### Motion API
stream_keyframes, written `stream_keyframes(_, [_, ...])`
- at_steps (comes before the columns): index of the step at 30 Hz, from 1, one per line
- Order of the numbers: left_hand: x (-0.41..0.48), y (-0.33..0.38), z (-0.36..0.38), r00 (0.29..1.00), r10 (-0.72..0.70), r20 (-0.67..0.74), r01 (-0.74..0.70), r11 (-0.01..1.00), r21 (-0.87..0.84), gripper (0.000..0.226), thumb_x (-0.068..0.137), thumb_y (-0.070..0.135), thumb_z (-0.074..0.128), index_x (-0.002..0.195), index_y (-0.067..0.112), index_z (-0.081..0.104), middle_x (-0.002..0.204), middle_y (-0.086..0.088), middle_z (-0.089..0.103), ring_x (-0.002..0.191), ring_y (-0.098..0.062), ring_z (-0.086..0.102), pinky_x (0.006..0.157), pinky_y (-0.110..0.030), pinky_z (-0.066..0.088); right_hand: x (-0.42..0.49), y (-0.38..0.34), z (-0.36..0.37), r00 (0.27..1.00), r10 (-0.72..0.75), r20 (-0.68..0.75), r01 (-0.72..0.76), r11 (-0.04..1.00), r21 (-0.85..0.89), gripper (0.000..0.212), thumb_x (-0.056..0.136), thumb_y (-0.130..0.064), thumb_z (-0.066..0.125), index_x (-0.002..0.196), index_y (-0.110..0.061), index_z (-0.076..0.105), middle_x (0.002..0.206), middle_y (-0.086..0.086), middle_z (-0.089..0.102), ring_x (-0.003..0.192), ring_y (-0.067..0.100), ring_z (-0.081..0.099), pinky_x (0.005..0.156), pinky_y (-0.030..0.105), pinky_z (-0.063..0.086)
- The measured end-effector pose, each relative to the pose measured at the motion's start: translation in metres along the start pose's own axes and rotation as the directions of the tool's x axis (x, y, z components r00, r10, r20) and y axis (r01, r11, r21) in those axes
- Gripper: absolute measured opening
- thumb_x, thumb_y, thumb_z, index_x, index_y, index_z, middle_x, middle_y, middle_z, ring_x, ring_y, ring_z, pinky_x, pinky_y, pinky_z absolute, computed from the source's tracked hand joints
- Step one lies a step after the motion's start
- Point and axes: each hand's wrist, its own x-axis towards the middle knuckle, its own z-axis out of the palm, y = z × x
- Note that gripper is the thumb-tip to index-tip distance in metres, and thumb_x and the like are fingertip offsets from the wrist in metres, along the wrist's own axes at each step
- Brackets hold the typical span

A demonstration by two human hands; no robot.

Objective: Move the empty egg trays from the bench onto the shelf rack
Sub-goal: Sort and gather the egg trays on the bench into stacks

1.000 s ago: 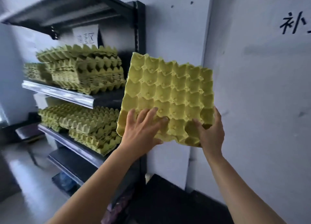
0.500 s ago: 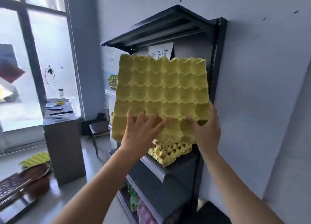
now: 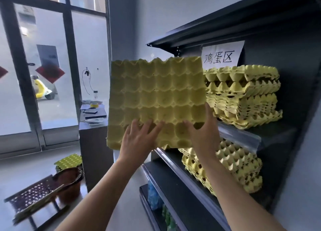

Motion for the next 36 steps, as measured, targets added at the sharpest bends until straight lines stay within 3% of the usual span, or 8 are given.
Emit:
stream_keyframes(10, [0.081, -0.093, 0.134, 0.99, -0.134, 0.044, 0.134, 0.991, -0.004, 0.086, 0.058, 0.015, 0.077, 0.133, 0.032, 0.038, 0.121, -0.003, 0.059, 0.104, -0.047, 0.053, 0.083, -0.057, 0.047, 0.094, 0.046, 0.167, 0.979, -0.155, 0.129, 0.148, 0.987, 0.058, 0.065, 0.09, -0.04, 0.06, 0.146, -0.026, 0.031, 0.138, 0.008, 0.044, 0.119, 0.016, 0.044, 0.084, 0.026, 0.037])
stream_keyframes(13, [0.111, -0.114, 0.177, 0.984, -0.169, 0.061, 0.172, 0.984, -0.045, 0.085, 0.064, 0.018, 0.076, 0.134, 0.035, 0.032, 0.124, -0.002, 0.057, 0.107, -0.046, 0.049, 0.088, -0.057, 0.043, 0.127, 0.061, 0.21, 0.954, -0.282, 0.102, 0.295, 0.944, -0.149, 0.05, 0.088, -0.044, 0.051, 0.133, -0.023, 0.052, 0.142, 0.014, 0.042, 0.125, 0.03, 0.042, 0.092, 0.048, 0.045])
stream_keyframes(16, [0.142, -0.132, 0.211, 0.972, -0.225, 0.063, 0.231, 0.965, -0.122, 0.079, 0.074, 0.016, 0.066, 0.139, 0.037, 0.026, 0.135, 0.0, 0.047, 0.117, -0.043, 0.038, 0.097, -0.055, 0.035, 0.15, 0.066, 0.245, 0.838, -0.518, 0.173, 0.545, 0.773, -0.325, 0.051, 0.084, -0.053, 0.043, 0.125, -0.026, 0.058, 0.144, 0.013, 0.043, 0.131, 0.031, 0.041, 0.103, 0.055, 0.031])
stream_keyframes(19, [0.178, -0.152, 0.243, 0.972, -0.225, 0.067, 0.234, 0.94, -0.248, 0.073, 0.084, 0.015, 0.054, 0.145, 0.037, 0.021, 0.145, 0.003, 0.033, 0.125, -0.038, 0.024, 0.104, -0.053, 0.027, 0.174, 0.076, 0.281, 0.662, -0.665, 0.347, 0.748, 0.551, -0.37, 0.059, 0.077, -0.057, 0.055, 0.13, -0.03, 0.053, 0.14, 0.01, 0.047, 0.127, 0.032, 0.043, 0.105, 0.058, 0.027])
stream_keyframes(23, [0.235, -0.177, 0.278, 0.992, -0.125, -0.016, 0.11, 0.918, -0.382, 0.076, 0.08, 0.017, 0.06, 0.141, 0.041, 0.022, 0.142, 0.004, 0.038, 0.12, -0.036, 0.029, 0.105, -0.049, 0.03, 0.214, 0.088, 0.315, 0.689, -0.657, 0.307, 0.692, 0.471, -0.547, 0.063, 0.075, -0.044, 0.069, 0.133, -0.031, 0.049, 0.139, 0.011, 0.049, 0.128, 0.034, 0.042, 0.106, 0.061, 0.024])
stream_keyframes(28, [0.323, -0.206, 0.332, 0.994, 0.081, -0.073, -0.107, 0.837, -0.537, 0.081, 0.074, 0.024, 0.073, 0.133, 0.047, 0.023, 0.135, 0.002, 0.048, 0.116, -0.035, 0.038, 0.101, -0.049, 0.035, 0.269, 0.095, 0.345, 0.722, -0.656, 0.22, 0.582, 0.404, -0.705, 0.039, 0.083, -0.032, 0.065, 0.121, -0.025, 0.059, 0.12, 0.012, 0.062, 0.121, 0.037, 0.05, 0.099, 0.055, 0.035])
stream_keyframes(32, [0.394, -0.217, 0.371, 0.957, 0.282, -0.065, -0.264, 0.76, -0.594, 0.069, 0.075, 0.038, 0.073, 0.134, 0.045, 0.039, 0.135, 0.004, 0.046, 0.122, -0.034, 0.038, 0.102, -0.049, 0.034, 0.3, 0.099, 0.362, 0.77, -0.619, 0.154, 0.488, 0.416, -0.767, 0.041, 0.076, -0.023, 0.074, 0.115, -0.02, 0.063, 0.1, 0.006, 0.068, 0.106, 0.032, 0.059, 0.085, 0.044, 0.043])
stream_keyframes(36, [0.447, -0.219, 0.392, 0.899, 0.427, -0.095, -0.391, 0.687, -0.613, 0.061, 0.076, 0.036, 0.073, 0.131, 0.034, 0.048, 0.141, 0.001, 0.042, 0.13, -0.034, 0.032, 0.107, -0.048, 0.028, 0.325, 0.103, 0.38, 0.804, -0.587, 0.094, 0.385, 0.394, -0.835, 0.043, 0.075, -0.023, 0.075, 0.116, -0.018, 0.063, 0.098, 0.006, 0.067, 0.1, 0.032, 0.059, 0.081, 0.045, 0.045])
